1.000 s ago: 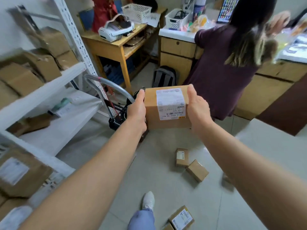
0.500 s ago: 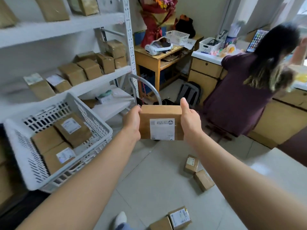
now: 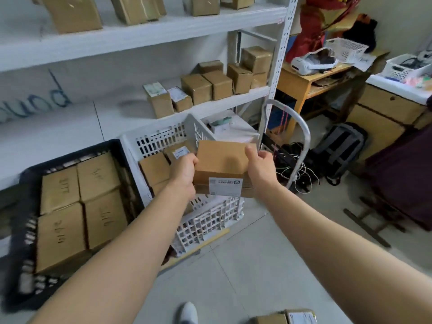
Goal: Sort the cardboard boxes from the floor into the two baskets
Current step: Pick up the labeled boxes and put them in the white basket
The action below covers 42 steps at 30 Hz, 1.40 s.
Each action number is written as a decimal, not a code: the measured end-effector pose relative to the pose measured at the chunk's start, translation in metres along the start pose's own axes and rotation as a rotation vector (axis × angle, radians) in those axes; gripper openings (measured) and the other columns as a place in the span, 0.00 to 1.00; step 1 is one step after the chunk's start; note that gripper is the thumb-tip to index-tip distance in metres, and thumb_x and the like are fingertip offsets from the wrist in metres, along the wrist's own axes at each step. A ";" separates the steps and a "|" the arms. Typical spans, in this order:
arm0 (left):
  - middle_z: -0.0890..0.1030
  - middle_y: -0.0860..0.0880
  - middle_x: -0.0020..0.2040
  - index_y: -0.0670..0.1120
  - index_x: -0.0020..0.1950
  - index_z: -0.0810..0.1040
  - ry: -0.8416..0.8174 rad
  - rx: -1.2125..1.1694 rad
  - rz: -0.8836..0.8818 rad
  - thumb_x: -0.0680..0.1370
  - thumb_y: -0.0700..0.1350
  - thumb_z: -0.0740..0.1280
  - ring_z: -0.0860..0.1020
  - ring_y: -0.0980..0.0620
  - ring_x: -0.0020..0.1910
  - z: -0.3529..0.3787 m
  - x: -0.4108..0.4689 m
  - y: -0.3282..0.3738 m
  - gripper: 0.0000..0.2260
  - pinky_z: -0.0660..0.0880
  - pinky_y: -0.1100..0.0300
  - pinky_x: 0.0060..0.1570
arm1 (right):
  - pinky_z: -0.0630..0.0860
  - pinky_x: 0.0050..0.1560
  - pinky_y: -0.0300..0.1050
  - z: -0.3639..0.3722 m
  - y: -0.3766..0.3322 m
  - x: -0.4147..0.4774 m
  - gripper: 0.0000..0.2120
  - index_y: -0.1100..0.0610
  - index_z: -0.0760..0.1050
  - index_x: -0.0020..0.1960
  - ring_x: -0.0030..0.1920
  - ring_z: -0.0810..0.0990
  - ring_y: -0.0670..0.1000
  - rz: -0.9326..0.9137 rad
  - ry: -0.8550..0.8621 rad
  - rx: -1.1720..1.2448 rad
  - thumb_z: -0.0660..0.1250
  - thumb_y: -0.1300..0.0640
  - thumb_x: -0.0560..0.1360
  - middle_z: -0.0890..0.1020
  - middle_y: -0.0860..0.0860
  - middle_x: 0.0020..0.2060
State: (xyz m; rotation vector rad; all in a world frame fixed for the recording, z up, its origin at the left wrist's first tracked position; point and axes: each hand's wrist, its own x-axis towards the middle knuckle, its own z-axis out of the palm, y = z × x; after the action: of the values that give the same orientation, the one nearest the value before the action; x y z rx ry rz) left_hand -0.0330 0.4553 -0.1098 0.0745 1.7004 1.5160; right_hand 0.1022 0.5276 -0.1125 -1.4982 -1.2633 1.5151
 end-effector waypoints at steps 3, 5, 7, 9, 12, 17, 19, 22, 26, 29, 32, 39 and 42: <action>0.68 0.47 0.40 0.48 0.41 0.69 0.017 -0.008 -0.025 0.69 0.38 0.61 0.66 0.49 0.35 -0.049 0.037 0.016 0.06 0.63 0.58 0.36 | 0.73 0.54 0.49 0.067 0.004 0.010 0.29 0.55 0.62 0.73 0.57 0.75 0.56 0.027 -0.028 -0.044 0.61 0.44 0.77 0.74 0.55 0.63; 0.72 0.48 0.41 0.49 0.47 0.74 0.030 0.001 -0.021 0.73 0.37 0.61 0.69 0.49 0.35 -0.075 0.064 0.027 0.09 0.66 0.59 0.35 | 0.72 0.62 0.54 0.106 0.005 0.019 0.30 0.55 0.61 0.74 0.61 0.74 0.59 0.050 -0.040 -0.066 0.61 0.43 0.76 0.72 0.57 0.65; 0.76 0.47 0.46 0.50 0.53 0.79 0.043 0.014 -0.024 0.74 0.37 0.61 0.71 0.49 0.39 -0.095 0.090 0.037 0.13 0.68 0.57 0.40 | 0.70 0.64 0.55 0.137 0.005 0.027 0.30 0.54 0.60 0.75 0.64 0.72 0.60 0.059 -0.043 -0.084 0.60 0.44 0.76 0.71 0.57 0.68; 0.77 0.48 0.47 0.50 0.48 0.79 0.031 0.038 -0.045 0.73 0.38 0.61 0.71 0.49 0.39 -0.108 0.108 0.044 0.11 0.67 0.57 0.42 | 0.68 0.66 0.54 0.158 0.007 0.034 0.30 0.54 0.58 0.75 0.66 0.70 0.60 0.068 -0.028 -0.095 0.60 0.45 0.78 0.68 0.57 0.70; 0.77 0.48 0.43 0.49 0.44 0.78 -0.013 0.071 -0.072 0.75 0.37 0.60 0.73 0.49 0.39 -0.116 0.128 0.049 0.10 0.70 0.56 0.43 | 0.66 0.65 0.51 0.175 0.011 0.044 0.30 0.52 0.57 0.76 0.68 0.68 0.59 0.097 0.004 -0.103 0.60 0.45 0.78 0.64 0.56 0.73; 0.78 0.48 0.44 0.48 0.45 0.79 -0.107 0.068 -0.121 0.77 0.37 0.59 0.75 0.50 0.39 -0.112 0.147 0.053 0.11 0.73 0.51 0.47 | 0.67 0.65 0.54 0.180 0.013 0.059 0.29 0.48 0.57 0.76 0.66 0.68 0.60 0.152 0.062 -0.139 0.59 0.44 0.78 0.63 0.55 0.72; 0.78 0.49 0.42 0.48 0.43 0.80 -0.148 0.084 -0.127 0.77 0.36 0.59 0.75 0.50 0.39 -0.108 0.156 0.053 0.12 0.73 0.49 0.49 | 0.69 0.65 0.56 0.180 0.016 0.068 0.27 0.49 0.61 0.74 0.63 0.71 0.60 0.179 0.075 -0.165 0.59 0.43 0.77 0.66 0.56 0.69; 0.78 0.49 0.41 0.48 0.42 0.79 -0.146 0.099 -0.137 0.76 0.35 0.60 0.75 0.51 0.39 -0.099 0.169 0.052 0.11 0.72 0.50 0.48 | 0.70 0.59 0.53 0.179 0.022 0.079 0.27 0.55 0.63 0.71 0.60 0.72 0.59 0.235 0.082 -0.193 0.59 0.43 0.77 0.69 0.58 0.66; 0.79 0.50 0.40 0.46 0.47 0.80 -0.131 0.122 -0.147 0.76 0.34 0.60 0.75 0.52 0.38 -0.082 0.188 0.044 0.11 0.72 0.55 0.46 | 0.72 0.53 0.52 0.177 0.032 0.102 0.29 0.60 0.60 0.72 0.55 0.73 0.57 0.312 0.078 -0.178 0.59 0.44 0.78 0.72 0.58 0.61; 0.78 0.50 0.39 0.46 0.49 0.81 -0.174 0.137 -0.200 0.78 0.37 0.60 0.74 0.52 0.37 -0.068 0.209 0.036 0.11 0.70 0.58 0.40 | 0.74 0.47 0.51 0.174 0.041 0.120 0.28 0.62 0.61 0.72 0.48 0.74 0.55 0.368 0.070 -0.188 0.59 0.46 0.79 0.75 0.56 0.52; 0.79 0.51 0.34 0.47 0.44 0.79 -0.216 0.203 -0.244 0.79 0.39 0.60 0.73 0.53 0.35 -0.050 0.233 0.024 0.09 0.67 0.60 0.34 | 0.75 0.38 0.47 0.168 0.051 0.136 0.24 0.64 0.67 0.67 0.39 0.76 0.52 0.436 0.052 -0.215 0.58 0.47 0.80 0.76 0.55 0.44; 0.77 0.48 0.39 0.44 0.49 0.76 -0.199 0.323 -0.317 0.78 0.40 0.62 0.75 0.51 0.37 -0.022 0.283 -0.018 0.04 0.72 0.58 0.37 | 0.77 0.44 0.49 0.161 0.084 0.171 0.16 0.61 0.72 0.56 0.38 0.75 0.52 0.611 -0.011 -0.273 0.55 0.48 0.81 0.77 0.55 0.43; 0.77 0.48 0.38 0.44 0.47 0.76 -0.210 0.340 -0.350 0.78 0.40 0.63 0.75 0.51 0.37 -0.020 0.298 -0.032 0.03 0.71 0.58 0.38 | 0.77 0.43 0.52 0.162 0.092 0.180 0.15 0.62 0.72 0.59 0.39 0.75 0.55 0.685 -0.040 -0.255 0.55 0.53 0.81 0.76 0.57 0.45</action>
State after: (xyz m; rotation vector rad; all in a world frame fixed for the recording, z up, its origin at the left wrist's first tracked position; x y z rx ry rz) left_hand -0.2233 0.5929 -0.2965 0.1036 1.6809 0.9234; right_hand -0.0641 0.6356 -0.2795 -2.2346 -1.0394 1.8497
